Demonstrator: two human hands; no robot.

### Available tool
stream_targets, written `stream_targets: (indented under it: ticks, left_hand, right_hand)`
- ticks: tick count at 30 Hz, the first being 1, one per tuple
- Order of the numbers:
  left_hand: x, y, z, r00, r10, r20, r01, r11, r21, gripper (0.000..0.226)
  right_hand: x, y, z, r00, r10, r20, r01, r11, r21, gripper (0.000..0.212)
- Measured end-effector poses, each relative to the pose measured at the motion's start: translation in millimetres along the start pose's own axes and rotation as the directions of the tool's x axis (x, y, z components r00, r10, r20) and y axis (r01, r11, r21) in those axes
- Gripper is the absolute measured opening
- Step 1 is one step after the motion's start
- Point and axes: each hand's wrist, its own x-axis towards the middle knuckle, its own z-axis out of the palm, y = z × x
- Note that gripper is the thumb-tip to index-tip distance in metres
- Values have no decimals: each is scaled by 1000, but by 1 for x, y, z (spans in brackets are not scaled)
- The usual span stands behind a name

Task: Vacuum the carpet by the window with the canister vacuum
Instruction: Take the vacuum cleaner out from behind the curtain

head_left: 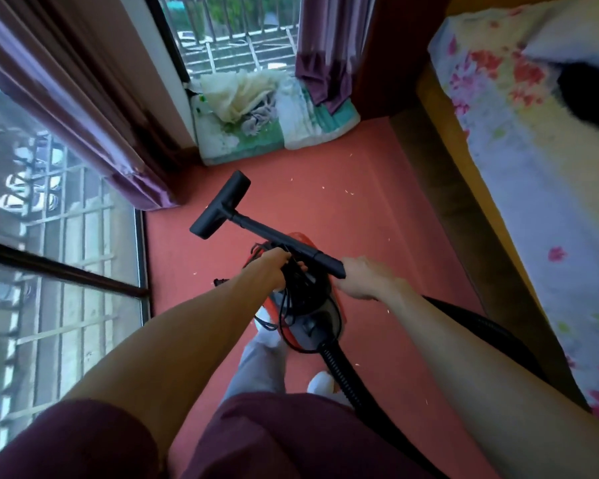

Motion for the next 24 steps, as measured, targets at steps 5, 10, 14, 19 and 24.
stream_targets:
  ticks: [5,10,14,19,24]
  left_hand:
    - [54,85,15,1000,1,23,-3,996,93,27]
    - [85,166,25,994,-21,110,0,982,190,23]
    - [101,218,44,994,-21,109,-10,961,276,21]
    - [126,269,76,990,-22,139,-30,932,361,17]
    - [162,310,107,992,-40,120,-17,897,442,17]
  right_hand:
    - [65,-17,-46,994,90,65,-101,978,181,21]
    - [109,-34,-92,988,133,82,-153,928,339,31]
    - [135,-41,-119,985,170,36,-169,894,416,41]
    - [174,-32,-147,978,209,20,-192,847,495,39]
    - [222,-15,-173,972,233,22,-204,797,569,29]
